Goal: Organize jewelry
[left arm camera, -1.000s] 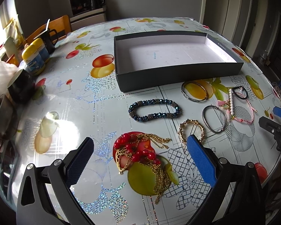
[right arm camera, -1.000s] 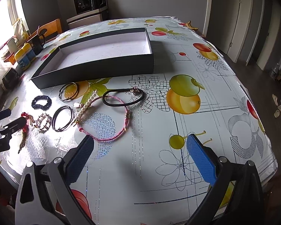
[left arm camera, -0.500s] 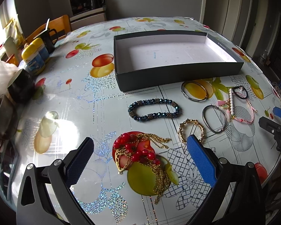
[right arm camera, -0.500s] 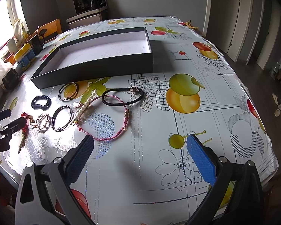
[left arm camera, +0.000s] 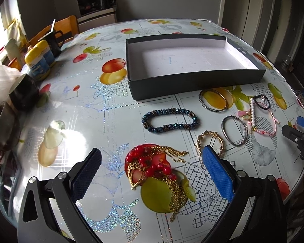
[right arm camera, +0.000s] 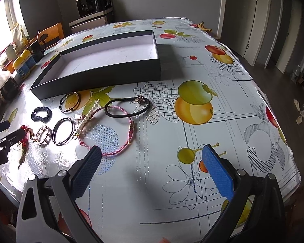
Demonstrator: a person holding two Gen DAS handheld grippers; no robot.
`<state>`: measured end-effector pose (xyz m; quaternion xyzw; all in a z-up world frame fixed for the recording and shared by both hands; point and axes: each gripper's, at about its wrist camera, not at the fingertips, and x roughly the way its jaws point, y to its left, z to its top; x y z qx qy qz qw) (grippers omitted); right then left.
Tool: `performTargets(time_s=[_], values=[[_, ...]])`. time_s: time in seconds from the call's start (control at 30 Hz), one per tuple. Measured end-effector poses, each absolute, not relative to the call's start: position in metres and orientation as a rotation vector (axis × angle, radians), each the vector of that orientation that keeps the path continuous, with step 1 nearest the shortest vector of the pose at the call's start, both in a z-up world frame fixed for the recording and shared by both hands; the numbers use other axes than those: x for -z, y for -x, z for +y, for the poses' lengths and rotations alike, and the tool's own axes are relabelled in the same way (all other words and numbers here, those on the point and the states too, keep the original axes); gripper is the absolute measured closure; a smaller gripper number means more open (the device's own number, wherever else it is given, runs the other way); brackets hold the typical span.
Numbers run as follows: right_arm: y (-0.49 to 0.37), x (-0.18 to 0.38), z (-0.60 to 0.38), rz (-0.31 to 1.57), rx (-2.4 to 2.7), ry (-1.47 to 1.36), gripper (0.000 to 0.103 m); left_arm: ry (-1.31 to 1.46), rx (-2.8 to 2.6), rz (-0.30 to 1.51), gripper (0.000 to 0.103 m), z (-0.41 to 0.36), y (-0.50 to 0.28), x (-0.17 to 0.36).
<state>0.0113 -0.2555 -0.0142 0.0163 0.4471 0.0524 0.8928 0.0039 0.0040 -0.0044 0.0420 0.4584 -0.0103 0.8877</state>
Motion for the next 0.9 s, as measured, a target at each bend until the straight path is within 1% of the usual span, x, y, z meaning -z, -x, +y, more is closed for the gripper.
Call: performTargets(time_s=[0.17,0.33,0.63,0.77,0.87,0.9], values=[[-0.011,0.006,-0.256,0.871,-0.135,0.002,0.005,-0.05,0.069,0.918,0.002,0.011,-0.008,-0.002],[-0.015,-0.001,-0.261,0.858,-0.165,-0.021,0.005,-0.039,0.075,0.915,0.002,0.018,-0.013,-0.007],[-0.016,-0.006,-0.263,0.852,-0.205,-0.015,0.005,-0.155,0.062,0.966,0.002,0.012,-0.034,-0.001],[-0.013,-0.005,-0.263,0.847,-0.218,-0.017,0.005,-0.149,0.07,0.941,0.002,0.018,-0.042,-0.001],[-0.013,-0.005,-0.263,0.846,-0.219,-0.023,0.007,-0.127,0.085,0.93,0.002,0.02,-0.048,-0.002],[-0.013,-0.005,-0.264,0.847,-0.22,-0.025,0.009,-0.119,0.092,0.925,0.003,0.02,-0.049,-0.002]])
